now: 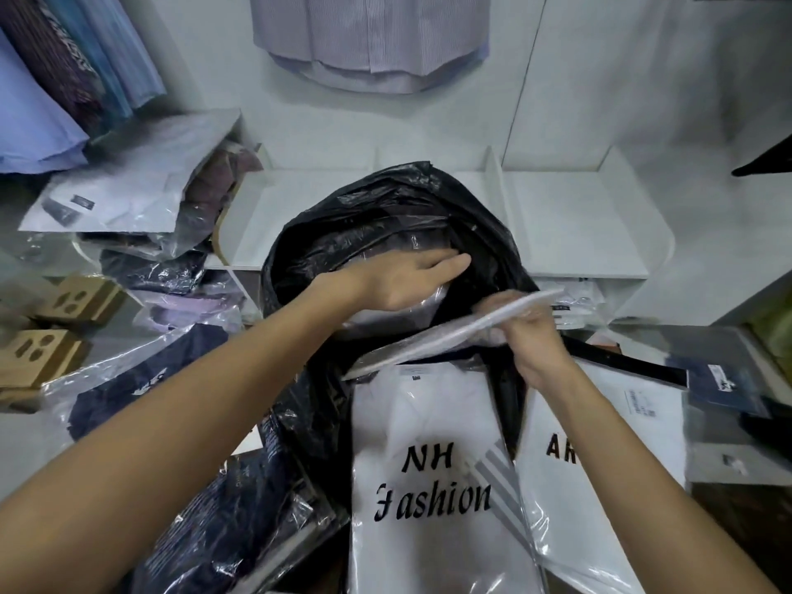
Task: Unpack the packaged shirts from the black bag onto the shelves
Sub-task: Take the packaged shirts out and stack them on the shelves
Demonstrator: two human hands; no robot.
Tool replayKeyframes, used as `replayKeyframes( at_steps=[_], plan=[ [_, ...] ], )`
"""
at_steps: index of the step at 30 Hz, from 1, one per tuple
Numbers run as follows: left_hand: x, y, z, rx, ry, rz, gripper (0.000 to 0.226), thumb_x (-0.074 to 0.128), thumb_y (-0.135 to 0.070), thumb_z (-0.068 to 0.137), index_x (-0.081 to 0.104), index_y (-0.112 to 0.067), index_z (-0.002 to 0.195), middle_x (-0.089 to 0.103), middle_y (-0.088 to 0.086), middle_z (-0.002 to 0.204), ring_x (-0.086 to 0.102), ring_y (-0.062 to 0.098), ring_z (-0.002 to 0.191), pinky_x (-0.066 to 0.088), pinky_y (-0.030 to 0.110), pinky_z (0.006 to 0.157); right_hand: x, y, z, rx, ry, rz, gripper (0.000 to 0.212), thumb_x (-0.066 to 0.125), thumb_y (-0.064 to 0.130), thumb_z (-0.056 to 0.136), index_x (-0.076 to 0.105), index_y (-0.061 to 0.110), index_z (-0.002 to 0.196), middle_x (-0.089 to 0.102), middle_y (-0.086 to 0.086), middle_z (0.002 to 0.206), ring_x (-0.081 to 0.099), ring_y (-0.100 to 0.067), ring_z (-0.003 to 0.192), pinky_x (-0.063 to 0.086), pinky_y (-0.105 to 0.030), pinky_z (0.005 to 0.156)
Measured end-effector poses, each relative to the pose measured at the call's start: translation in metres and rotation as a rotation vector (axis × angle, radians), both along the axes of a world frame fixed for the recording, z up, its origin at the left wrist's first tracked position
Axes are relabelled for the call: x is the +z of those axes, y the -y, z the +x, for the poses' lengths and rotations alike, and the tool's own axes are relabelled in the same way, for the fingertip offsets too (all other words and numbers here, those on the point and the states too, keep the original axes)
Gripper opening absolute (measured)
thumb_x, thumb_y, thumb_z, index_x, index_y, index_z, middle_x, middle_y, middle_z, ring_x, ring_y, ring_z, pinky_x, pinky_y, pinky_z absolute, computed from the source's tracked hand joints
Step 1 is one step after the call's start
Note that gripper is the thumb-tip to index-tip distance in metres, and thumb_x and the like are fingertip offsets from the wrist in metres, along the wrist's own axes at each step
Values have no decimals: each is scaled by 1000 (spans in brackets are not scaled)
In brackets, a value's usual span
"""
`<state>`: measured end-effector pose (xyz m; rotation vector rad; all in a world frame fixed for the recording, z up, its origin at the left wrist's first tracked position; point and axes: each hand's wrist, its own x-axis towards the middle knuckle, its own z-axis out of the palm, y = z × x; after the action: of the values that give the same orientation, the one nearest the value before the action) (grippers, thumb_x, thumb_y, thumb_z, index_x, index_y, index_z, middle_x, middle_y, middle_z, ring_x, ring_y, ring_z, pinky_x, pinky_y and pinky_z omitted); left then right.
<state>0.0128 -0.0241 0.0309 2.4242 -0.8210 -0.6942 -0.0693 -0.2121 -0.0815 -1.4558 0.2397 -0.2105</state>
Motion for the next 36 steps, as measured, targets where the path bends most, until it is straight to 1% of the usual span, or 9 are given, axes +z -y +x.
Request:
replayKeyframes(
  at_steps=[2, 7, 10, 14, 18, 23, 26, 31, 36],
  plan=[
    [8, -5, -4, 38, -38, 7, 60, 26, -66, 102, 38, -39, 154, 35, -21, 159, 27, 3, 149, 11, 16, 112, 16, 7, 2, -64, 69, 45, 18, 63, -9, 67, 68, -5, 84, 71, -5, 72, 67, -14, 69, 53, -25, 64],
    [2, -28, -9, 228, -191, 2, 40, 29, -63, 103, 50, -41, 129, 56, -11, 127, 52, 9, 112, 38, 19, 93, 56, 12, -19, 144, 481, -70, 23, 70, 12, 78, 76, 31, 69, 74, 10, 87, 67, -13, 85, 51, -25, 82],
    [-24, -40, -15, 305, -289, 67, 44, 34, -56, 106, 51, -30, 136, 65, -2, 115, 65, 5, 86, 47, 15, 75, 23, 7, -40, 362, 412, -241, 15, 83, 39, 75, 82, 27, 84, 74, 7, 102, 67, -19, 99, 51, -31, 93],
    [-81, -44, -27, 310, -344, 165, 42, 51, -40, 105, 51, -27, 144, 50, -9, 139, 49, 19, 134, 36, 19, 91, -46, 14, -80, 578, 72, -439, 10, 79, 35, 80, 83, 27, 85, 73, 12, 111, 63, -14, 113, 47, -38, 100],
    [-130, -31, -33, 139, -312, 316, 53, 50, -32, 102, 40, -22, 153, 41, 4, 158, 37, 22, 147, 32, 23, 112, -88, 27, -107, 998, -46, -897, 32, 66, 0, 89, 81, 28, 97, 62, 25, 127, 47, 1, 127, 35, -35, 113],
    [-157, -12, -39, 83, -211, 382, 85, 61, -43, 94, 12, -28, 162, 14, 11, 169, 18, 28, 155, 23, 44, 124, -80, 27, -116, 1301, -127, -968, 40, 58, -6, 82, 81, 23, 99, 52, 24, 141, 35, 7, 132, 38, -26, 110],
    [-162, -9, -43, 7, -140, 456, 110, 70, -64, 82, 3, -30, 163, 13, 9, 169, 11, 29, 156, 11, 57, 124, -62, 26, -106, 1406, -259, -925, 52, 49, -11, 77, 80, 24, 99, 58, 26, 130, 48, 3, 125, 46, -29, 102],
    [-167, -5, -48, -46, -56, 536, 114, 75, -74, 68, 21, -32, 159, 37, 10, 149, 34, 34, 140, 34, 56, 115, -47, 2, -53, 904, -227, -657, 30, 61, 0, 96, 74, 14, 118, 70, 8, 117, 66, -4, 108, 50, -19, 98],
    [-165, -1, -64, -40, -28, 569, 105, 71, -65, 76, 20, -27, 160, 31, 12, 158, 29, 37, 145, 24, 57, 119, -87, -38, 52, 217, -429, -176, 36, 65, 4, 95, 64, 11, 131, 71, 1, 118, 64, -9, 107, 47, -19, 102]
  ],
)
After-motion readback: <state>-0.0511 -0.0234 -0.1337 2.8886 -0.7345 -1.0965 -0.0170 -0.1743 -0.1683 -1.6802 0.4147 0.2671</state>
